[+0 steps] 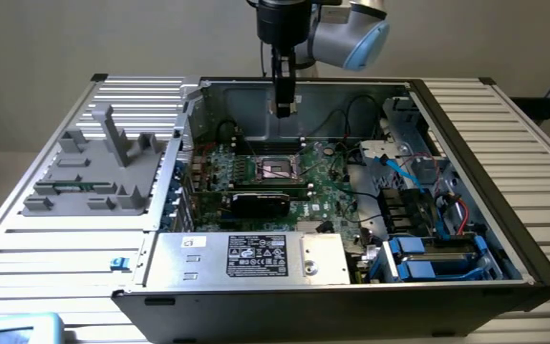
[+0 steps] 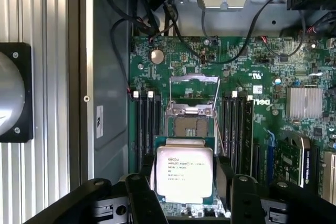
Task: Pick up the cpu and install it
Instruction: 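Place the cpu into insertion slot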
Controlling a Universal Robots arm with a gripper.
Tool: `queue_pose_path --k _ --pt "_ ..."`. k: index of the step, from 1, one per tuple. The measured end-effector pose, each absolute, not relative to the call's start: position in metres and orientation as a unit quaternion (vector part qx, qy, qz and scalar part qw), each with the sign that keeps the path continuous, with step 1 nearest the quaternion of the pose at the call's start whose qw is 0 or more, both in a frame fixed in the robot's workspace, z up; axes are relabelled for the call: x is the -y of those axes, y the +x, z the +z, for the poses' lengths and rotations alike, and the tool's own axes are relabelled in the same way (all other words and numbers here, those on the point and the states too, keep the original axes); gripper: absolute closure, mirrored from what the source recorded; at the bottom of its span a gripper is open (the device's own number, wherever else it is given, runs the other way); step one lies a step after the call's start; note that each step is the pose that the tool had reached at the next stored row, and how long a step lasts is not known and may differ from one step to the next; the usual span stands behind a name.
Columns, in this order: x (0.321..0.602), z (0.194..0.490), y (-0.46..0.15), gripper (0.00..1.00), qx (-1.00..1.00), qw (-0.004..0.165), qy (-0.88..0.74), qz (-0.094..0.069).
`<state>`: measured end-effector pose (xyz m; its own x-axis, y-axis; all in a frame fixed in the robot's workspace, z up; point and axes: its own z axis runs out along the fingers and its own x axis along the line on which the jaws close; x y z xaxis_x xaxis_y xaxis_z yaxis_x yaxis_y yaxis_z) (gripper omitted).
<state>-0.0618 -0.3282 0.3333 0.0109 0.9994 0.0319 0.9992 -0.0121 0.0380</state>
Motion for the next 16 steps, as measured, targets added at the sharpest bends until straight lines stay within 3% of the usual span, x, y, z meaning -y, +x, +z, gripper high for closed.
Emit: queue_pose_path --k 16 --pt "0.34 0.309 -0.062 0.45 -0.699 -0.001 0.715 0.028"
